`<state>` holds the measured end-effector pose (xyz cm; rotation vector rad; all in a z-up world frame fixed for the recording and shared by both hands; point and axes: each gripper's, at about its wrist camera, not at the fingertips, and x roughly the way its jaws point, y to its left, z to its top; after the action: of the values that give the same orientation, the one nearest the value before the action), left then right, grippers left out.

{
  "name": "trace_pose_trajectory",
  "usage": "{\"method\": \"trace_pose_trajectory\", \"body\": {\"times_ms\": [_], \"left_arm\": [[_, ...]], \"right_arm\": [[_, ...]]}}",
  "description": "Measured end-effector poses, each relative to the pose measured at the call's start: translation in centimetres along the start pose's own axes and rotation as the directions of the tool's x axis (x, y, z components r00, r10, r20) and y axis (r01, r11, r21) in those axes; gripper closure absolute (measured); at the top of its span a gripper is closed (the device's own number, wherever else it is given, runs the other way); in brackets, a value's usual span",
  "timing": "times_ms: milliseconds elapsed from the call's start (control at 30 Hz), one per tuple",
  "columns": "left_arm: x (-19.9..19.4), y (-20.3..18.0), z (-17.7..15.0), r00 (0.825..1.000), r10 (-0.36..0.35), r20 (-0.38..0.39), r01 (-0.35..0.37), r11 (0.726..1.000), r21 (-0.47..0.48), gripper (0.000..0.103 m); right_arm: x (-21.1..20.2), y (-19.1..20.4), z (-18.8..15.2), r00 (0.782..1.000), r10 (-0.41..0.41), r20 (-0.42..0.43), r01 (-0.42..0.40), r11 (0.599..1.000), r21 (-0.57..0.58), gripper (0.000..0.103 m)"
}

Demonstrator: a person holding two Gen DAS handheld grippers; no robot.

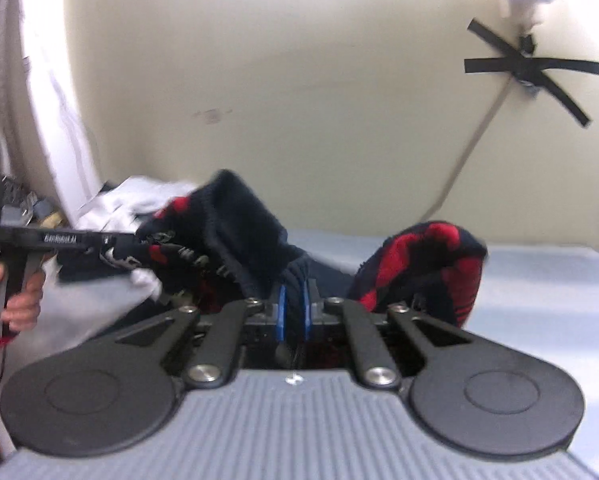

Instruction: Fold small clothes

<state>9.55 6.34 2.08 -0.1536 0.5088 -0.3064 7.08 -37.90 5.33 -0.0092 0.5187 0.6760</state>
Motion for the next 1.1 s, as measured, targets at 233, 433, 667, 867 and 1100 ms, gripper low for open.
{"method": "trace_pose_trajectory", "body": {"times_ms": [233, 433, 667, 867, 1100], "left_arm": [[-2.5, 3.3, -6.8, 0.985, 0.09, -0.15, -0.113, 0.982, -0.152, 0.054], [-3.1, 6.1, -6.0, 0.991, 0.021, -0.131, -0.061, 0.949, -0.31, 0.042], [1.5, 2.2, -4.9, 0.987, 0.008, -0.158, -0.04, 0.98, -0.197, 0.057], [5.9, 2.0, -3.1, 0.98, 0.116, -0.162, -0.137, 0.982, -0.13, 0.092], [6.4, 1.6, -3.1, 0.962, 0.214, -0.169, -0.229, 0.97, -0.077, 0.085]], "right_arm": [[-3.2, 2.4, -8.5, 0.993, -0.04, -0.111, 0.034, 0.998, -0.049, 0.075], [-7.4, -1.6, -6.3, 0.979, -0.174, 0.106, 0.163, 0.981, 0.1, 0.049], [-1.8, -5.6, -6.0, 0.971, -0.238, 0.023, 0.219, 0.925, 0.31, 0.046], [3.0, -4.8, -3.9, 0.964, -0.266, 0.012, 0.256, 0.938, 0.233, 0.045], [5.9, -6.9, -3.8, 0.962, -0.259, -0.08, 0.271, 0.923, 0.274, 0.05]]}}
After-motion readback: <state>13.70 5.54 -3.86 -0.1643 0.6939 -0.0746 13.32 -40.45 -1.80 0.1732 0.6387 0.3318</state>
